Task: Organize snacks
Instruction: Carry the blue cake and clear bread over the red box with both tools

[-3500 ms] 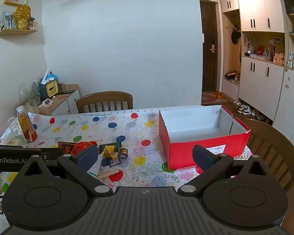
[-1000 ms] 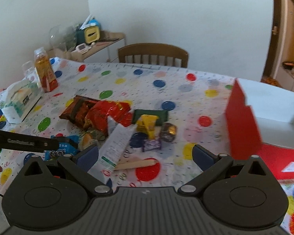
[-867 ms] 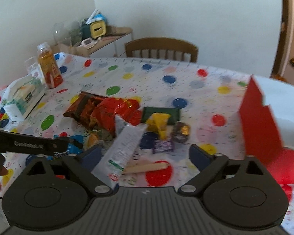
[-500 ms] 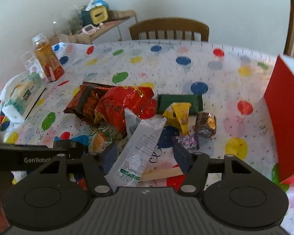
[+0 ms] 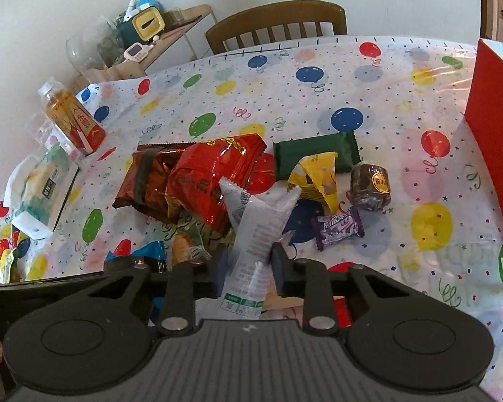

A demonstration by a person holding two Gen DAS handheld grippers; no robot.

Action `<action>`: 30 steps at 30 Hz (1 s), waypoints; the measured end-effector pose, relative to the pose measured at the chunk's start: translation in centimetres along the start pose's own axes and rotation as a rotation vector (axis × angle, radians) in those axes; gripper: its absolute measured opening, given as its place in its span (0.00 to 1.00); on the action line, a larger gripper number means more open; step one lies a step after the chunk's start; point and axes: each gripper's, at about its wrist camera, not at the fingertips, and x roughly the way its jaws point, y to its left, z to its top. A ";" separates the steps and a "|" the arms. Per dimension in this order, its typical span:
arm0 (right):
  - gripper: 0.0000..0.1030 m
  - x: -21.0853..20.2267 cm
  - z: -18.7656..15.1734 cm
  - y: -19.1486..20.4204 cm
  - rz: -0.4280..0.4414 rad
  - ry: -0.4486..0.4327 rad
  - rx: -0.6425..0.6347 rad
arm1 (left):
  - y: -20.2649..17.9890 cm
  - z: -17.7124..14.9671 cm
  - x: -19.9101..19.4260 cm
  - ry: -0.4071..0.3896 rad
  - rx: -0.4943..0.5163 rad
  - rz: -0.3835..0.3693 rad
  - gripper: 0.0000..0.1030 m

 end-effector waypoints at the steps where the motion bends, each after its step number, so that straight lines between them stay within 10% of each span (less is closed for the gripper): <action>1: 0.21 -0.2 0.0 0.1 -0.004 -0.004 0.001 | 0.0 0.0 0.0 0.000 0.001 -0.002 0.53; 30: 0.17 -18.0 -3.4 -1.2 -0.166 -0.229 0.011 | -1.9 -2.2 -10.5 -0.121 0.179 -0.230 0.51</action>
